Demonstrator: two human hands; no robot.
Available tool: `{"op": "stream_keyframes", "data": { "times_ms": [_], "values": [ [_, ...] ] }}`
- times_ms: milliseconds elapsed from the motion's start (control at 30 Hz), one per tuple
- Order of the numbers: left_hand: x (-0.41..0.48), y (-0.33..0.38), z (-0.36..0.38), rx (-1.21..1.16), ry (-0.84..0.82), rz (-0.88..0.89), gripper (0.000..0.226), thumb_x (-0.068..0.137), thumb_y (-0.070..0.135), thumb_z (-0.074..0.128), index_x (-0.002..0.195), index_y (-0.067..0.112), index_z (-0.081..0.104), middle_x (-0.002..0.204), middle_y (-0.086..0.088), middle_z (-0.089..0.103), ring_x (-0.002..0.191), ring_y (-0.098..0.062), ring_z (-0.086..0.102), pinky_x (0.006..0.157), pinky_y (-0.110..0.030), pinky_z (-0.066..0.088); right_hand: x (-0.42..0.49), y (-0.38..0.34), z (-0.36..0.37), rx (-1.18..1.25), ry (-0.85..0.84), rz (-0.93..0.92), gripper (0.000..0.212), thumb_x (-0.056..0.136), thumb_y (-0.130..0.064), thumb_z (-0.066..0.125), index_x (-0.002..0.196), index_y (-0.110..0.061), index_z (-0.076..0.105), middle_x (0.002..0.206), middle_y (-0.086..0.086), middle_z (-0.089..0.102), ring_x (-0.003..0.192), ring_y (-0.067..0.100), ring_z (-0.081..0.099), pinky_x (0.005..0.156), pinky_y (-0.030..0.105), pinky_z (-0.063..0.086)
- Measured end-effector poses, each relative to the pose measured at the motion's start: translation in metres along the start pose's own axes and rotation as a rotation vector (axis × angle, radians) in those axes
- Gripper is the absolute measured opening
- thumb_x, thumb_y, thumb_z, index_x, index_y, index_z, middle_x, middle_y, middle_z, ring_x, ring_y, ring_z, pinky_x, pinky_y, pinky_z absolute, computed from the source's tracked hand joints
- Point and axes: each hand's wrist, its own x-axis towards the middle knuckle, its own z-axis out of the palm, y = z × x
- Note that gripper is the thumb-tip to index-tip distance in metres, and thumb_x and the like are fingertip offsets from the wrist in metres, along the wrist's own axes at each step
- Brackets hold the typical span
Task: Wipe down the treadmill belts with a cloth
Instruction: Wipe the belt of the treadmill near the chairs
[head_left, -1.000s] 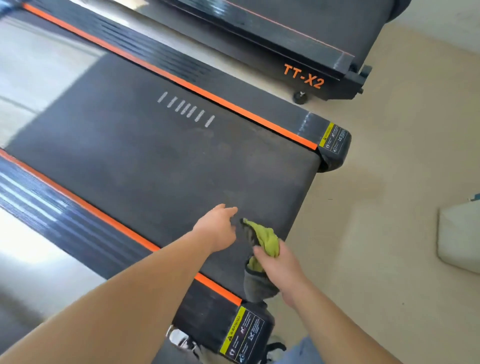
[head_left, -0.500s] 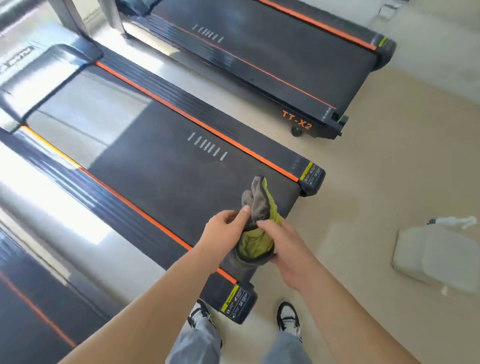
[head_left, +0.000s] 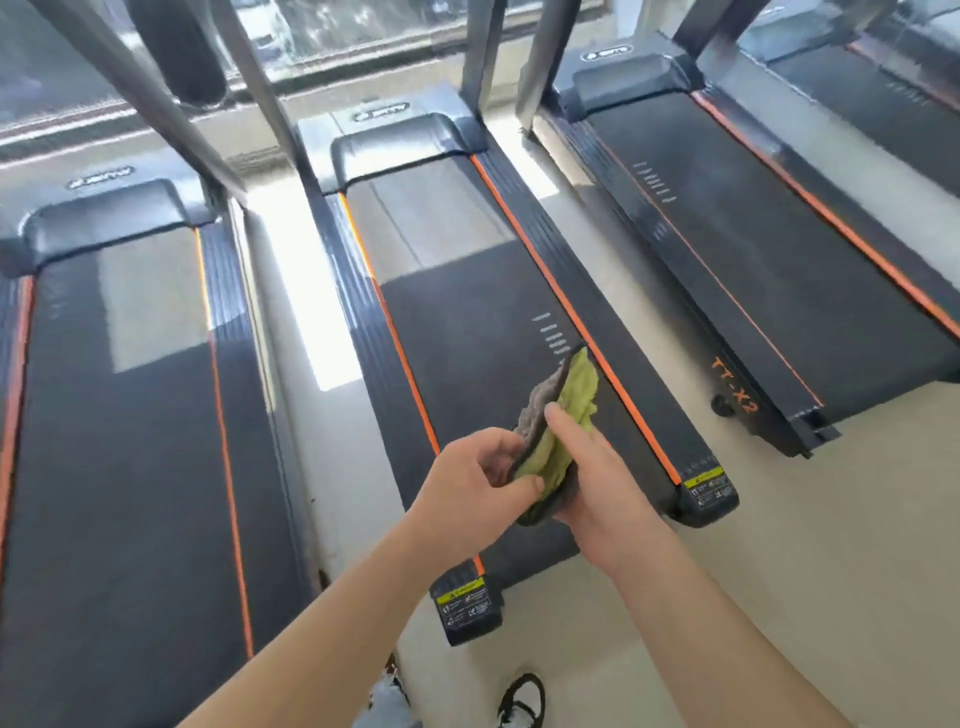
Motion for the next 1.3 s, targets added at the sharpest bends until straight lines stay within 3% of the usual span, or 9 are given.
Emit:
{"op": "stream_keyframes", "data": {
  "times_ms": [167,267,467,567,733,867,1000,1167,1300],
  "values": [
    [-0.041,-0.011,-0.060,0.119,-0.035,0.019,0.030,0.098,0.047,0.057,0.099,0.021,0.073,0.085,-0.003,0.072,0.084,-0.028,0.067,0.083,-0.050,0.058,0.002,0.027,0.074,-0.051,-0.089,0.128,0.055,0.082,-0.044,0.083,0.128,-0.018,0.068,0.129,0.022,0.067,0.116,0.038,0.069,0.097,0.053,0.057],
    [-0.060,-0.027,-0.101,0.170,-0.095,-0.036,0.023,0.101,0.033,0.053,0.102,0.022,0.073,0.081,0.004,0.069,0.082,-0.023,0.067,0.082,-0.043,0.059,0.005,0.046,0.117,-0.084,-0.129,0.226,0.047,0.088,-0.031,0.079,0.129,-0.012,0.067,0.121,0.023,0.071,0.108,0.042,0.071,0.083,0.049,0.060],
    [-0.085,-0.069,-0.186,0.177,0.482,-0.102,0.007,0.092,0.028,0.072,0.096,0.031,0.076,0.095,0.015,0.070,0.087,-0.001,0.063,0.084,-0.025,0.053,0.001,0.068,0.207,-0.038,-0.108,0.356,0.039,0.104,-0.038,0.054,0.120,-0.008,0.073,0.114,0.017,0.075,0.104,0.034,0.074,0.093,0.045,0.056],
    [-0.091,-0.084,-0.222,0.134,0.572,-0.086,0.005,0.089,0.034,0.076,0.091,0.035,0.071,0.097,0.016,0.064,0.086,-0.001,0.061,0.079,-0.022,0.052,0.007,0.079,0.247,-0.015,-0.095,0.336,0.044,0.106,-0.041,0.049,0.129,-0.008,0.068,0.119,0.018,0.074,0.111,0.035,0.071,0.100,0.048,0.053],
    [-0.101,-0.102,-0.281,0.151,0.450,-0.160,0.046,0.086,0.051,0.075,0.128,0.039,0.060,0.117,0.022,0.058,0.100,0.000,0.060,0.087,-0.022,0.051,0.019,0.094,0.313,-0.034,-0.054,0.320,0.041,0.103,-0.041,0.051,0.116,-0.010,0.073,0.108,0.019,0.076,0.103,0.036,0.072,0.092,0.047,0.056],
    [-0.104,-0.117,-0.320,0.141,0.480,-0.172,0.064,0.084,0.039,0.078,0.141,0.037,0.050,0.126,0.021,0.050,0.113,-0.002,0.056,0.095,-0.020,0.045,0.030,0.112,0.362,-0.151,-0.081,0.278,0.037,0.102,-0.036,0.047,0.126,-0.016,0.067,0.114,0.012,0.076,0.113,0.034,0.070,0.096,0.053,0.056],
    [-0.097,-0.125,-0.348,0.070,0.606,-0.158,0.043,0.084,0.031,0.077,0.120,0.037,0.054,0.119,0.021,0.050,0.105,0.010,0.054,0.079,-0.004,0.041,0.043,0.116,0.399,-0.299,-0.155,0.246,0.026,0.104,-0.029,0.054,0.118,-0.015,0.071,0.110,0.015,0.076,0.100,0.030,0.073,0.096,0.064,0.054],
    [-0.073,-0.127,-0.388,-0.032,0.766,-0.196,0.039,0.079,0.036,0.079,0.102,0.037,0.047,0.111,0.017,0.048,0.100,0.005,0.054,0.080,-0.020,0.050,0.082,0.102,0.440,-0.469,-0.251,0.193,0.028,0.105,-0.031,0.056,0.113,-0.013,0.077,0.102,0.022,0.073,0.081,0.031,0.066,0.076,0.051,0.054],
    [-0.041,-0.123,-0.425,0.040,0.700,-0.264,0.035,0.086,0.046,0.074,0.108,0.033,0.051,0.112,0.016,0.051,0.096,0.005,0.053,0.072,-0.012,0.041,0.123,0.087,0.472,-0.528,-0.297,0.178,0.027,0.105,-0.027,0.055,0.115,-0.012,0.075,0.102,0.020,0.075,0.082,0.031,0.068,0.071,0.048,0.056]
  ]
}}
